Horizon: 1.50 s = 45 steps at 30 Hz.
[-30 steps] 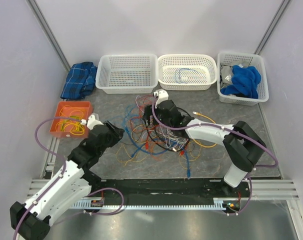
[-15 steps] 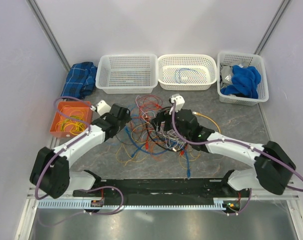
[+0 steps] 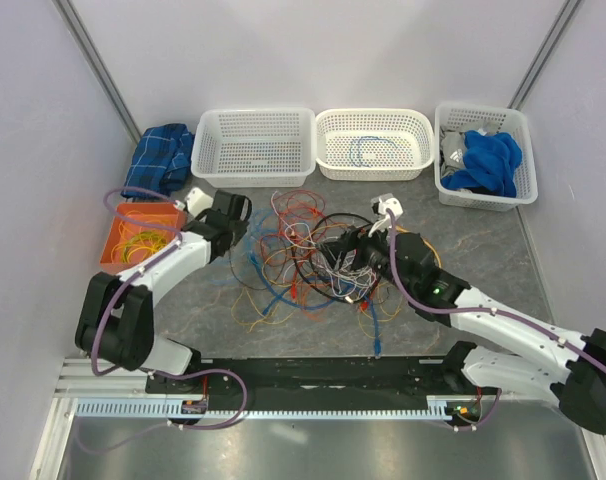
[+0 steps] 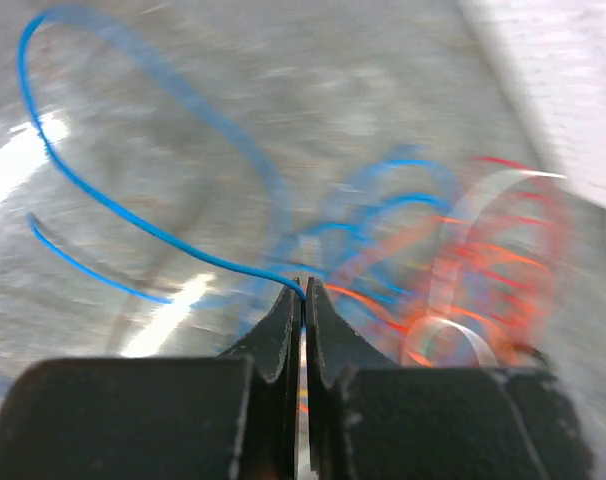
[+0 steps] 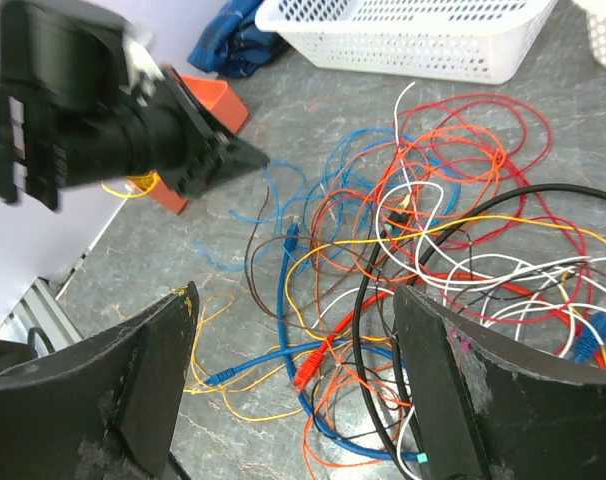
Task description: Untangle the cables
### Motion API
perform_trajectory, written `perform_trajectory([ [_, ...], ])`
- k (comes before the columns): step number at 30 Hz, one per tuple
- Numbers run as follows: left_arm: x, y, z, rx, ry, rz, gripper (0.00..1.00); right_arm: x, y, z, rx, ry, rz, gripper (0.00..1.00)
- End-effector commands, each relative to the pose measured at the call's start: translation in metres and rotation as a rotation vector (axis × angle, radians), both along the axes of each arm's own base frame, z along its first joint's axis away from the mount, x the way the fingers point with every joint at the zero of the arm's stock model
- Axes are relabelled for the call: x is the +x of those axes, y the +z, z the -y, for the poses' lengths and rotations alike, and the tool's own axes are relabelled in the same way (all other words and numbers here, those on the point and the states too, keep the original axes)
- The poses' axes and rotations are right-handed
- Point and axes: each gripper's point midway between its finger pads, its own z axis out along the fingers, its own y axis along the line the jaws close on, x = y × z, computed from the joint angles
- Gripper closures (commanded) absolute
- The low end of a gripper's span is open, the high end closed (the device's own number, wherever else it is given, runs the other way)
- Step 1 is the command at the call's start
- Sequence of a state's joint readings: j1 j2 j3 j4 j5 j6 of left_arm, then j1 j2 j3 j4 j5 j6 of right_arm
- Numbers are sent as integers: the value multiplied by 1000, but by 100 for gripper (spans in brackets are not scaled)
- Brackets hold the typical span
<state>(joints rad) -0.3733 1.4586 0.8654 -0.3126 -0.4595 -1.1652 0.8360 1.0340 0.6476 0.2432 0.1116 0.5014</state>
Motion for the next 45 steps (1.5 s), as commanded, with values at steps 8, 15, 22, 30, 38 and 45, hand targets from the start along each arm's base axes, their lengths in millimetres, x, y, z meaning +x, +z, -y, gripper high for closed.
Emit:
perform_trajectory([
  [8,2,305,106,-196,-606,621,98,-2,35,59,94,-229,55,12],
  [15,21,340,208,-251,-957,702,98,-7,54,97,145,-360,99,6],
  [22,51,352,274,-257,-1152,771,98,-4,46,99,60,-369,96,4],
  [30,112,355,321,-242,-1200,927,97,-8,38,102,68,-362,99,3],
  [38,182,331,317,-264,-1039,1062,96,-9,45,111,65,-386,139,2],
  [45,224,294,323,-256,-957,1082,97,-6,38,120,69,-440,128,2],
])
